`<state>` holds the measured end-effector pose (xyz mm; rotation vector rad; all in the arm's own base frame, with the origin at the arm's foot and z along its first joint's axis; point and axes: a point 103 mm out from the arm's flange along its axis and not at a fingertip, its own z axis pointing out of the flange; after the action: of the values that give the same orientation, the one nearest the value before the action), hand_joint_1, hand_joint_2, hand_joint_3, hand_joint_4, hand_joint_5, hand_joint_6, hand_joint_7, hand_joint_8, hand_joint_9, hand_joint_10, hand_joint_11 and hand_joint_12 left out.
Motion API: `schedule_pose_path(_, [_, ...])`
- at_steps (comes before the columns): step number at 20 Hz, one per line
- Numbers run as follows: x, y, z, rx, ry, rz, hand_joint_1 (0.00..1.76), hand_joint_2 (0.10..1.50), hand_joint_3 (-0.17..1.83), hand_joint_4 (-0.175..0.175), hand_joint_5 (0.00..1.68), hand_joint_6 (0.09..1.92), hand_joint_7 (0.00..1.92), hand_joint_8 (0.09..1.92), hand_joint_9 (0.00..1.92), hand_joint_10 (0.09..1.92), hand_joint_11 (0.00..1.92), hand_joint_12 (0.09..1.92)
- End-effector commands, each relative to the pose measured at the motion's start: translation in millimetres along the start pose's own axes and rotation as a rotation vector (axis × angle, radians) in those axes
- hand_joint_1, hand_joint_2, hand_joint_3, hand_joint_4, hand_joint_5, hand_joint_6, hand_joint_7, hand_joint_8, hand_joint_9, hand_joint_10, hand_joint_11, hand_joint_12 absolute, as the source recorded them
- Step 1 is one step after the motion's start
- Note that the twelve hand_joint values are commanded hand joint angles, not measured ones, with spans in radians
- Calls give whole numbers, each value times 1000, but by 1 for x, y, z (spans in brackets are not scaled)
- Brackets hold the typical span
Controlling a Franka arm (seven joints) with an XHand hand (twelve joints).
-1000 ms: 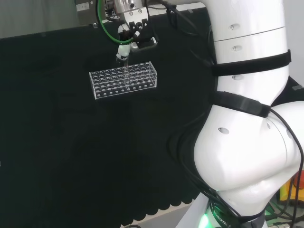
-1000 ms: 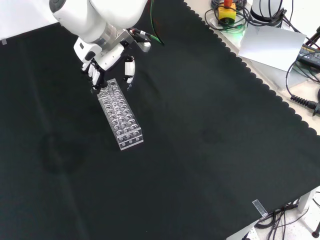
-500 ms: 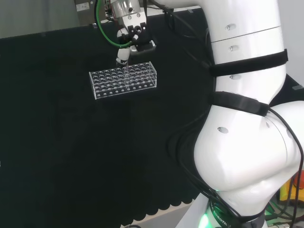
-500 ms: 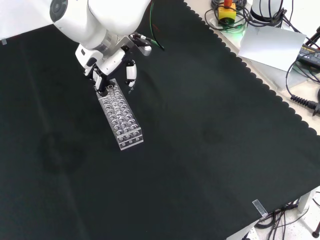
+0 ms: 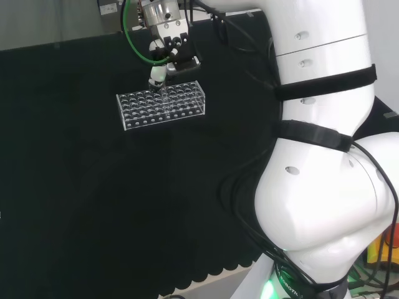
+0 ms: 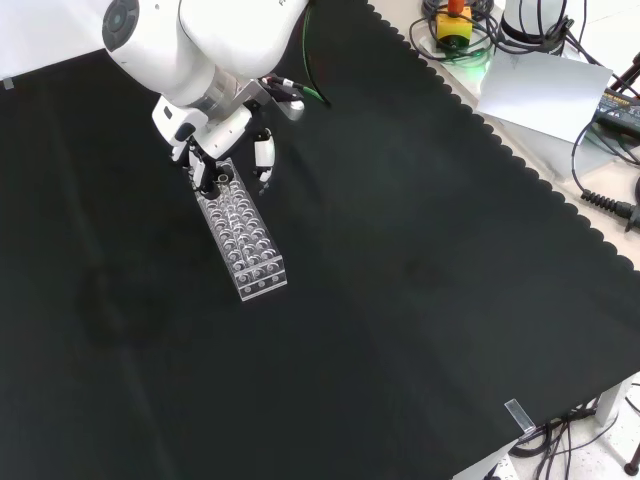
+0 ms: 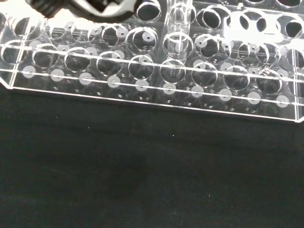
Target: Pick up the test tube.
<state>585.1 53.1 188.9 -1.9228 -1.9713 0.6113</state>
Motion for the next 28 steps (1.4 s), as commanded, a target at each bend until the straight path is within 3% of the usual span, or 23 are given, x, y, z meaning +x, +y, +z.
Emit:
schedule_pose_path(1, [1, 1, 1, -6, 3, 4, 918, 733, 540, -170, 705, 704, 1091, 810, 874, 688, 308, 1475])
schedule_pose_path(4, [5, 5, 3, -36, 1, 17, 969, 712, 575, -175, 782, 693, 1174, 771, 956, 647, 370, 1442])
schedule_pose_path(7, [8, 8, 4, -119, 18, 30, 1048, 686, 625, -175, 919, 648, 1321, 672, 1097, 590, 488, 1380])
schedule_pose_path(8, [8, 8, 3, -149, 26, 37, 1094, 752, 529, -157, 1004, 695, 1382, 630, 1163, 566, 539, 1360])
schedule_pose_path(10, [7, 7, 1, -226, 70, 55, 1206, 802, 410, -167, 1167, 641, 1424, 548, 1323, 495, 685, 1281])
schedule_pose_path(14, [4, 5, -6, -320, 151, 85, 1220, 751, 455, -175, 1312, 504, 1672, 479, 1566, 410, 1115, 1043])
schedule_pose_path(18, [0, 4, -12, -337, 164, 88, 1225, 696, 529, -175, 1372, 425, 1760, 410, 1658, 347, 1298, 900])
schedule_pose_path(28, [-17, -6, -31, -304, 278, 131, 1228, 659, 582, -175, 1398, 399, 1799, 380, 1708, 310, 1325, 871])
